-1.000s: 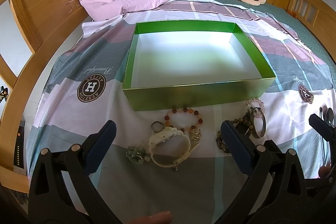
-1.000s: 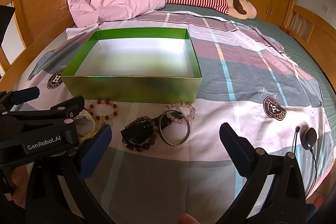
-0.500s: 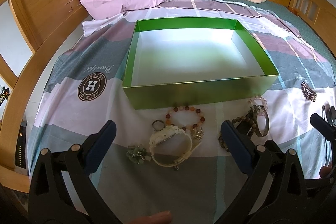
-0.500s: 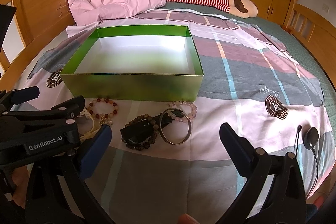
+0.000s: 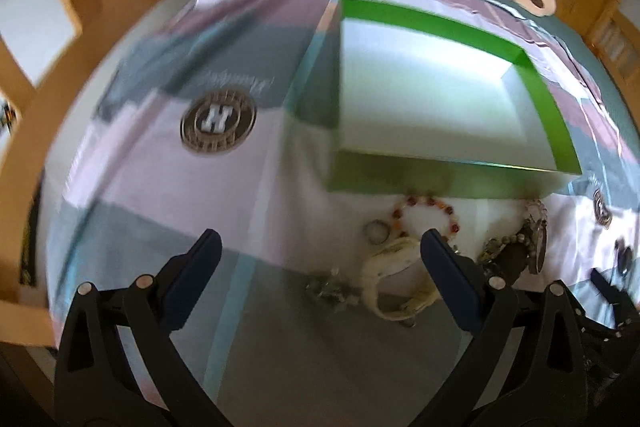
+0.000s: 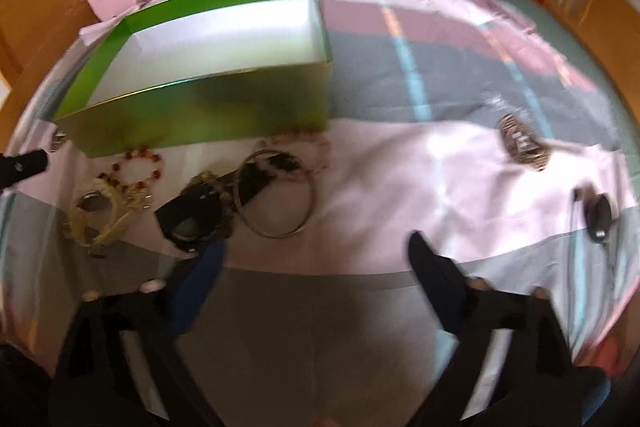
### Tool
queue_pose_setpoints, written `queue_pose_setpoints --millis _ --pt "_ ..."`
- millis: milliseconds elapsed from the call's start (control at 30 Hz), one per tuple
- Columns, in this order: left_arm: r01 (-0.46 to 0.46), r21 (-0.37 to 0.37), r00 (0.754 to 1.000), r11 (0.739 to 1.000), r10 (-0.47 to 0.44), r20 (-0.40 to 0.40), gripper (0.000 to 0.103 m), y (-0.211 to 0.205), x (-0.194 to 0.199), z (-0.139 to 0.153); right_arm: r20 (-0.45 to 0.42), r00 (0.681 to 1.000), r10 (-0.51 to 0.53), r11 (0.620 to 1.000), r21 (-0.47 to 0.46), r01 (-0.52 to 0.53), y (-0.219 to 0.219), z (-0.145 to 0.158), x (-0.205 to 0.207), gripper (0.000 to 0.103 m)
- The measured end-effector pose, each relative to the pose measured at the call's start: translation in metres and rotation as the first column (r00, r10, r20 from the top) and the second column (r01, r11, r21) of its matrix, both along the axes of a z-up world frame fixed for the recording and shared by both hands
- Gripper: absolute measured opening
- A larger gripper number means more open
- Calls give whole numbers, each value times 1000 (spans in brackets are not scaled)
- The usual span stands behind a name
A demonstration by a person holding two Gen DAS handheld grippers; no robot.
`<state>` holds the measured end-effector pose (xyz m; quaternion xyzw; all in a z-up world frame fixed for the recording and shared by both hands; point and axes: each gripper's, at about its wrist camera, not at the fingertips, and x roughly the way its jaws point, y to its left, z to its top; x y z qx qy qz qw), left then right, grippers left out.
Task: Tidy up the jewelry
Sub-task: 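Grasp the dark beaded bracelet with the right tool while the left tool approaches the cream bracelet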
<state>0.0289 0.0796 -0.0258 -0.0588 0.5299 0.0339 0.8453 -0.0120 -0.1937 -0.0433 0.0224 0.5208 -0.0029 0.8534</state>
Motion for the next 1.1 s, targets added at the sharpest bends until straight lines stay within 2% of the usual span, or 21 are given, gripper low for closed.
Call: queue_pose_setpoints --millis 33,67,100,233,333,433,533,633,700,767,833,933,967,1100 --pt "-7 -12 1000 1000 7 -16 93 2 1 -3 -11 1000 -2 1000 -2 2 1 -2 2 62" --pt "-9 -19 1000 1000 9 -26 90 3 0 -6 -15 1000 0 1000 -3 -1 3 -4 4 48" --pt "-2 -20 999 1000 1 -34 89 0 0 -9 -13 1000 3 1000 0 -3 4 -4 6 43" --pt "80 15 996 997 -80 -42 86 -23 0 -15 -21 999 29 996 87 -27 11 -11 19 43" --pt "112 36 992 993 -110 -53 86 -32 0 -19 -71 990 118 990 84 -112 29 -22 22 43" --pt "82 23 995 996 -80 -62 86 -22 3 -19 -94 958 270 958 130 -257 52 -20 6 42" --pt "24 -20 998 1000 -25 -61 86 0 5 -15 -92 923 375 915 199 -352 66 -10 -12 42" --pt "-32 -55 997 998 28 -75 84 22 5 -12 -52 943 328 938 135 -319 59 4 -15 42" --pt "-53 -74 995 996 46 -92 78 29 4 -15 -32 961 276 958 88 -273 50 9 -11 42" --pt "-39 -97 992 994 27 -123 57 24 5 -23 -41 972 230 971 84 -226 39 11 -4 42" --pt "-6 -98 989 995 -8 -149 45 15 5 -32 -44 978 204 977 76 -200 33 8 -2 42" --pt "48 -72 984 996 -59 -169 42 -1 6 -42 -41 979 201 977 80 -197 32 5 -8 42" --pt "65 -42 983 997 -72 -168 42 -8 6 -44 -46 980 196 977 88 -192 32 3 -8 42" --pt "93 -6 980 996 -92 -174 42 -19 9 -50 -35 975 222 973 79 -218 40 2 -8 42"
